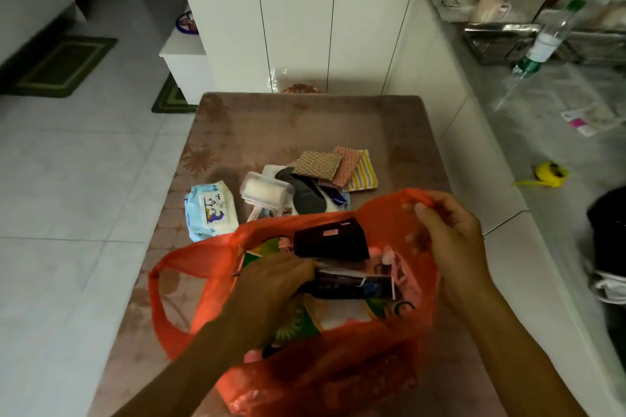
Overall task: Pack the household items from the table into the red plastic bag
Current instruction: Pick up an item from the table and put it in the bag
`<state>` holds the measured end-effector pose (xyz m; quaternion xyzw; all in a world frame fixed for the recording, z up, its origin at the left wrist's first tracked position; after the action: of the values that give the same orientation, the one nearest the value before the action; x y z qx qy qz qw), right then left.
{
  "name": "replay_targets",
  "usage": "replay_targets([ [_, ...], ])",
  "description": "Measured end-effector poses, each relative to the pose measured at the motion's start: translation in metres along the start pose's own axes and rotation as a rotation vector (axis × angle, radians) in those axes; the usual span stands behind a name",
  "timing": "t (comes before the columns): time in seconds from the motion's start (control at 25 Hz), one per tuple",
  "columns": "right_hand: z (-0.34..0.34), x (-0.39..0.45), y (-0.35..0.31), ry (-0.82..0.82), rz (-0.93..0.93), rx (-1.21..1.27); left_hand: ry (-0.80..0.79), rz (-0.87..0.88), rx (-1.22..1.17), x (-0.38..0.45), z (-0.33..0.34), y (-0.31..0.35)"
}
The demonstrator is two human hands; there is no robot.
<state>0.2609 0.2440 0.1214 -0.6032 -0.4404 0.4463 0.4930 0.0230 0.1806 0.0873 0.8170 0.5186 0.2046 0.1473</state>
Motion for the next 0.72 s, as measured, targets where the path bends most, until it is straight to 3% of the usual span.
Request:
replay_targets([
  [0.24, -0.001, -0.011, -0.015, 0.078, -0.244, -0.275, 0.085, 0.078, 0.162, 0.008, 0.008, 0.042],
  [0.28, 0.003, -0.013, -0.015, 0.071, -0.24, -0.274, 0.038, 0.053, 0.194, 0.007, 0.014, 0.039],
  [0.36, 0.009, -0.014, -0.014, 0.103, -0.232, -0.329, -0.228, -0.013, 0.256, 0.003, 0.03, 0.026],
  [0.44, 0.021, -0.016, -0.023, 0.18, -0.4, -0.607, -0.467, -0.084, 0.162, -0.006, 0.032, 0.016],
  [0.48, 0.034, -0.017, -0.025, 0.153, -0.523, -0.689, -0.467, -0.11, 0.014, -0.007, 0.022, 0.012],
  [0.56, 0.071, -0.026, -0.016, -0.127, -0.64, -0.67, -0.279, -0.199, -0.346, -0.001, -0.017, 0.008],
  [0.64, 0.108, -0.045, 0.009, -0.442, -0.714, -0.749, 0.087, -0.405, -0.684, 0.007, -0.064, -0.02],
  [0.72, 0.132, -0.058, 0.041, -0.67, -0.697, -0.842, 0.44, -0.638, -0.824, 0.002, -0.087, -0.076],
])
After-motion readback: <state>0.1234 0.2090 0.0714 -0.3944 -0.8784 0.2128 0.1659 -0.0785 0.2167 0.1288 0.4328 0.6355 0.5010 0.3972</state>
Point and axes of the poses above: each hand's wrist, its own x-axis towards the middle knuckle, its own z-axis out of the palm, y = z × x, the point moved 4 cm from there along x, towards the middle knuckle, and after that the axes turned 5 degrees about -z, right-handed, at the moved point
